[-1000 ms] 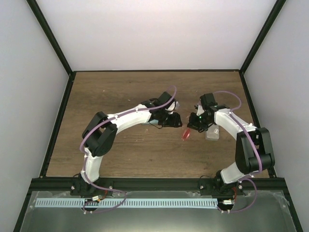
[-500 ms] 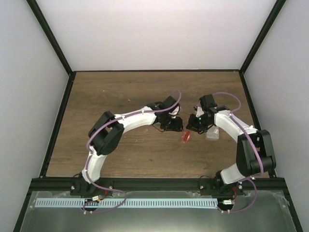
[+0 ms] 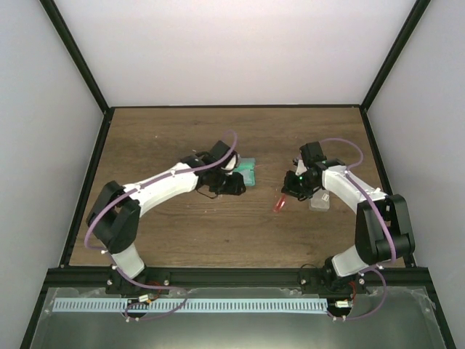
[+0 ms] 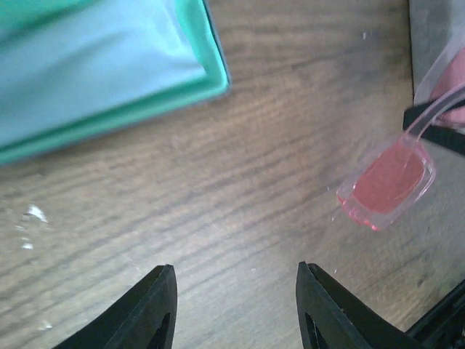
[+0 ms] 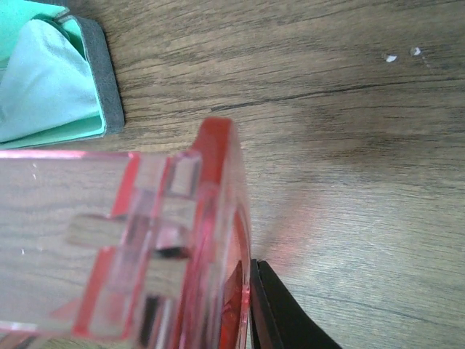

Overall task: Organize the sunglasses
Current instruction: Fold the sunglasses.

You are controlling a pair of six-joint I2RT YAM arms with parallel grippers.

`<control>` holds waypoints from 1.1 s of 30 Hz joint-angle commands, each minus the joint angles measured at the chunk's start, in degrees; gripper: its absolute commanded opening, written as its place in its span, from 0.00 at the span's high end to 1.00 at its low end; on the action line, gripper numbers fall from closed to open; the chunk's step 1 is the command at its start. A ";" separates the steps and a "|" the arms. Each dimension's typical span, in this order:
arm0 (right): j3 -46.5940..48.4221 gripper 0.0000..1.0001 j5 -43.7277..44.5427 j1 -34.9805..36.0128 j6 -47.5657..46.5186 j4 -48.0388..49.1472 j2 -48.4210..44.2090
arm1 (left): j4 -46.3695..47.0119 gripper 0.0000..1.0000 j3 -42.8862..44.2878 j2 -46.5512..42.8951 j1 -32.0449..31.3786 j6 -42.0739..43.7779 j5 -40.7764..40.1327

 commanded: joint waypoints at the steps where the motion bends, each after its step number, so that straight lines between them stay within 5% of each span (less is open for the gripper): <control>1: 0.18 0.88 -0.17 0.31 -0.48 1.23 -0.63 | 0.19 0.52 3.45 -2.37 2.80 1.73 -1.82; 16: -5.79 0.92 -0.31 1.13 -0.09 1.04 -5.97 | -7.34 0.51 39.95 18.35 5.78 6.04 1.31; 21: -6.11 0.93 -1.09 1.14 0.63 1.76 -6.34 | -2.40 0.50 36.34 19.65 4.32 3.91 9.28; 33: -6.79 0.93 -1.60 1.14 1.39 3.15 -5.75 | 2.37 0.50 27.32 15.52 -0.70 2.88 13.58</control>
